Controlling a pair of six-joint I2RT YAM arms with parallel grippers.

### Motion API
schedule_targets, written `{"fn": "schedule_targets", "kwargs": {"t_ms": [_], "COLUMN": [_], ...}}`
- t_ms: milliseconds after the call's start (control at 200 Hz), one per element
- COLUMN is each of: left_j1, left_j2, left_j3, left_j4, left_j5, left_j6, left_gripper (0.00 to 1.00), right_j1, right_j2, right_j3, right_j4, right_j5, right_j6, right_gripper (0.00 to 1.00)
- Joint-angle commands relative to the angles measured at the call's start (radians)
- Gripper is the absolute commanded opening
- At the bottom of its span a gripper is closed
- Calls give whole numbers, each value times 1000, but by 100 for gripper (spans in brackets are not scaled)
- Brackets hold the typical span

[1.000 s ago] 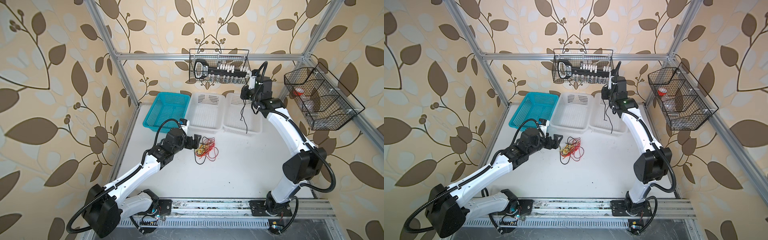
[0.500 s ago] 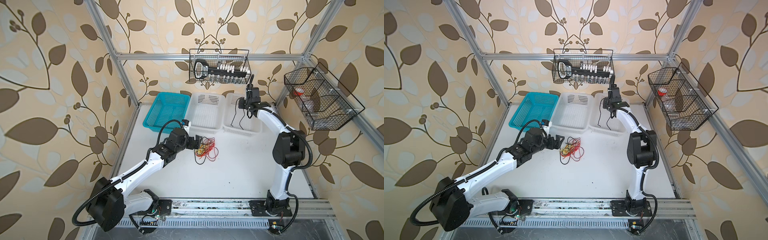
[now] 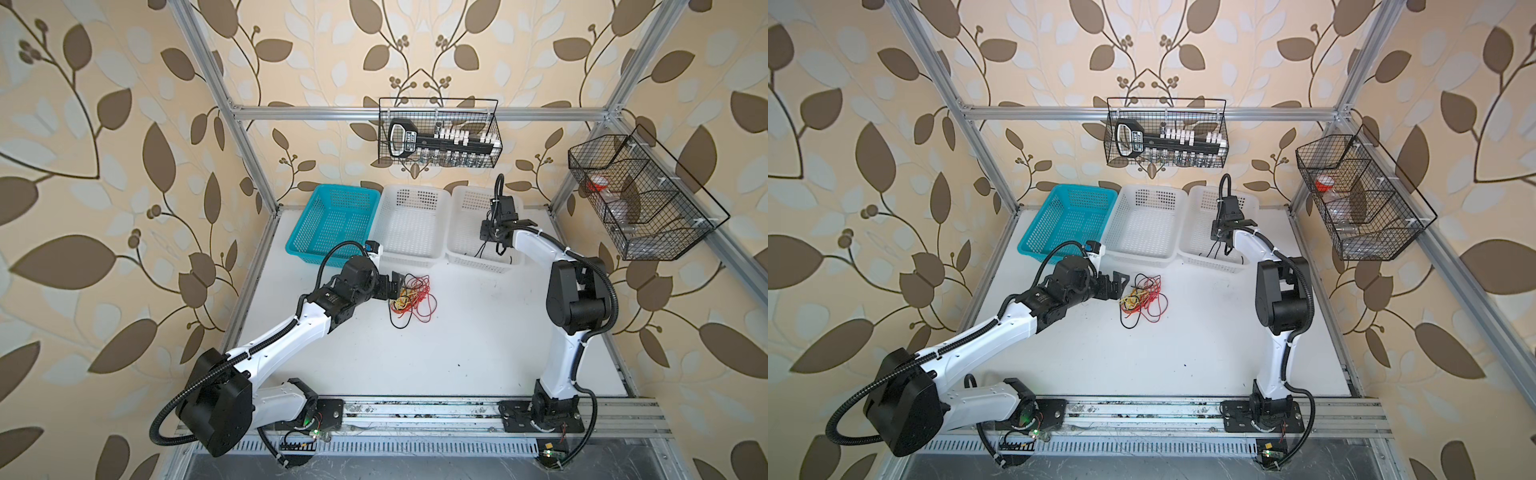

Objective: Untangle the cables
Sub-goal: 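Open the right gripper to drop the black wire into the white basket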

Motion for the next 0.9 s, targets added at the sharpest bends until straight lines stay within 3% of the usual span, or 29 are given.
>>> {"fn": "schedule_targets", "kwargs": {"t_ms": [0,170,520,895], "left_j1": [7,7,6,8], "left_j2": [-2,9,18,52], "left_j3": [32,35,30,43], "left_j4": [10,14,30,-33], "left_j5": [10,28,42,20], "left_j6": [-20,-19,-20,-29], "left_gripper": [99,99,99,99], "right_j1": [-17,-28,-22,44], "right_j2": [-66,-118,-223,-390], "right_j3": [-27,-52,-96,-189], "right_j4": [-39,-100,-105,-37], "right_j5": [-9,40,198,-5], "right_j6": [-3,-18,-56,-64], "right_gripper": [51,63,70,70]}}
